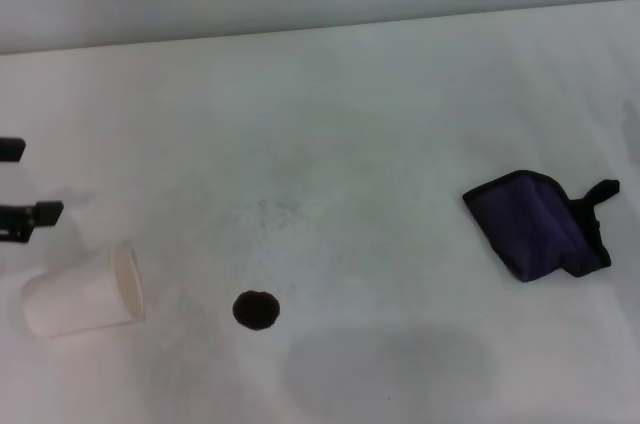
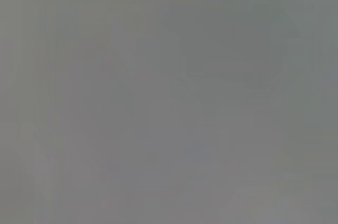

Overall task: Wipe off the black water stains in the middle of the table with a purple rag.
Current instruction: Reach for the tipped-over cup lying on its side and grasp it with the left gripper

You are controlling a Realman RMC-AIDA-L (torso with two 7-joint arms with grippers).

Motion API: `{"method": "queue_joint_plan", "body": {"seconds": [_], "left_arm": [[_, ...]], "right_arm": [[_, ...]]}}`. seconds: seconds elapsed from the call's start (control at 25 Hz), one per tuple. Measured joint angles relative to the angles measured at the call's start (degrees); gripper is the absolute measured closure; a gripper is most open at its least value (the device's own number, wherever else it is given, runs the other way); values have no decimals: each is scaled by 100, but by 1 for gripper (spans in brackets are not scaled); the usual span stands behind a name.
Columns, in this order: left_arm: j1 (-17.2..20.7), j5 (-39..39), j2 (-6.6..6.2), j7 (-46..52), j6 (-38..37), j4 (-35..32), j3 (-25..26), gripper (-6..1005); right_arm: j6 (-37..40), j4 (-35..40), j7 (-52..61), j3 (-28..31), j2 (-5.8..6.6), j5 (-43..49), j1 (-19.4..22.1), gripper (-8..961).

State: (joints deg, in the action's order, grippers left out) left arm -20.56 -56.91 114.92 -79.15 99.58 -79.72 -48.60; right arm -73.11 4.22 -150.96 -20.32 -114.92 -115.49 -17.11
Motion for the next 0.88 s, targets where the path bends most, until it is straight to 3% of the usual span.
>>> {"method": "queue_joint_plan", "body": {"seconds": [0.32,0.48,0.68,0.88], "left_arm": [[139,666,281,-221,547,-1179,-80,122],[350,1116,343,-252,641,-1511,-549,123],[523,1750,394,-169,397,-1333,-1177,123],[633,1827,388,-237,-203,-969,-1627,122]], "right_arm": [[-69,-36,-3,5,-4,-6,41,516],[-37,-13,-4,22,-4,-18,49,516],[-3,19,-11,27,0,-14,34,516],[49,22,-12,-17,2,-10,24,516]]}}
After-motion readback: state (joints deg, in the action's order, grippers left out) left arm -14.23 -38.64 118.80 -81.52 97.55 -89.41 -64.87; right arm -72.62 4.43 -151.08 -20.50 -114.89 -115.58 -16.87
